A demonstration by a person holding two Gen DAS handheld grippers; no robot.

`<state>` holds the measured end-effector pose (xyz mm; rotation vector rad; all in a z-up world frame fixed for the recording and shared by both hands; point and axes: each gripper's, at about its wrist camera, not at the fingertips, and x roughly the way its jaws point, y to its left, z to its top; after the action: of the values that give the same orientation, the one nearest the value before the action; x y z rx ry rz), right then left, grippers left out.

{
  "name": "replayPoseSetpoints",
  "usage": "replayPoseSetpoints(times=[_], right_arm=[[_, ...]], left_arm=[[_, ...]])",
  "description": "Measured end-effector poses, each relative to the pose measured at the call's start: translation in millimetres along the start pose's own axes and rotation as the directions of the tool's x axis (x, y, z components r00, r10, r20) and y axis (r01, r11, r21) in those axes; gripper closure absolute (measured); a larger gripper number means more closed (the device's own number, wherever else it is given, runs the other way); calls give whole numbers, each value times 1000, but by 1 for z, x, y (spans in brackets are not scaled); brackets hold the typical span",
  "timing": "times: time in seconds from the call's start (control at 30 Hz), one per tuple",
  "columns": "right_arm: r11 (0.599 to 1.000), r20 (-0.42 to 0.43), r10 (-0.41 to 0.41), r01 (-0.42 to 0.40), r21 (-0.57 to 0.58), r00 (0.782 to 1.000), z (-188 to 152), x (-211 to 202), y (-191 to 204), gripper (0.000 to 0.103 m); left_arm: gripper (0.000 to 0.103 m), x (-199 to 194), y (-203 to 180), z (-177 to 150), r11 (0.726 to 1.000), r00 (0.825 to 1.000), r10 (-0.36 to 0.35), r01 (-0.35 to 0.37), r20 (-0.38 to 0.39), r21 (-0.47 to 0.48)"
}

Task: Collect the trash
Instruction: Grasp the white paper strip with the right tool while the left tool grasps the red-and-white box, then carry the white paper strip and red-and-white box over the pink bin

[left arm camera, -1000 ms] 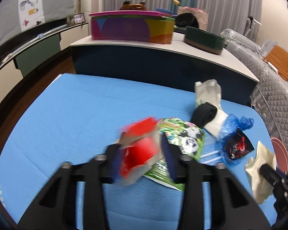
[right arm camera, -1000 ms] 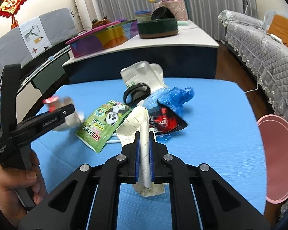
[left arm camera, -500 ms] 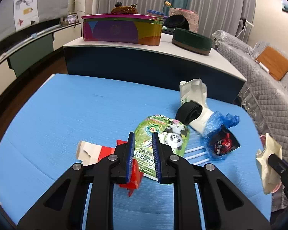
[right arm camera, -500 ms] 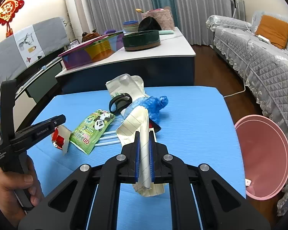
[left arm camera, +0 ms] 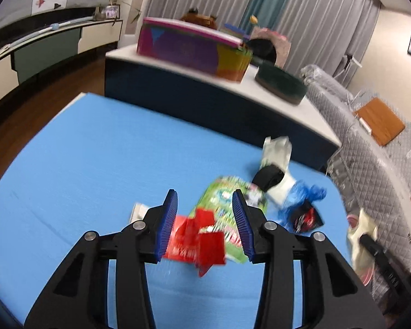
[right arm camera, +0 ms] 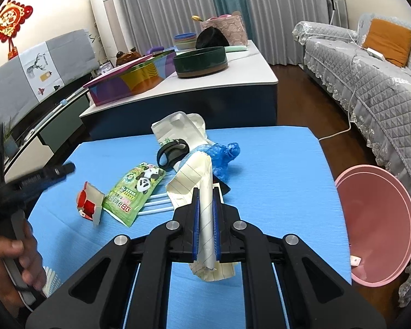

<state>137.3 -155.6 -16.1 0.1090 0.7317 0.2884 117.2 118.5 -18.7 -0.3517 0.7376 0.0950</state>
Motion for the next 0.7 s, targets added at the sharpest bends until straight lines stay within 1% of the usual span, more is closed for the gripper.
replayPoseSetpoints(times=[0.1,0.23,0.3,0.33,0.37,0.4,0.5,0.7], right_arm=[[1000,-1,7,-7,-8,1000,0,1,5,94],[1000,-2,8,-8,-18,1000,0,2,9,94],[1000,-2,5,-5,-17,1000,-1,2,9,94],[1000,-2,4,-4,-15,1000,-1,2,8,94],[1000,-2,2,-2,-12,1000,-1,2,7,94],[1000,-1,0,0,-12,1000,-1,1,6,94],[1000,2,-4,4,-9,1000,-1,-1,4,94],[1000,13,-11,11,-4,1000,1,-8,0,94]], left_arm=[[61,5,2,-8,1000,1000,5,-5,-29,13],[61,16,1,-18,1000,996,-13,14,-86,14],[62,21,0,-20,1000,995,-3,5,-99,19],[64,24,1,-21,1000,994,-3,5,-109,17],[74,26,1,-21,1000,993,-4,6,-116,14],[79,28,1,-22,1000,992,-1,3,-123,14],[81,26,-2,-21,1000,994,10,-7,-112,27],[81,17,-17,-18,996,997,16,-9,-74,84]])
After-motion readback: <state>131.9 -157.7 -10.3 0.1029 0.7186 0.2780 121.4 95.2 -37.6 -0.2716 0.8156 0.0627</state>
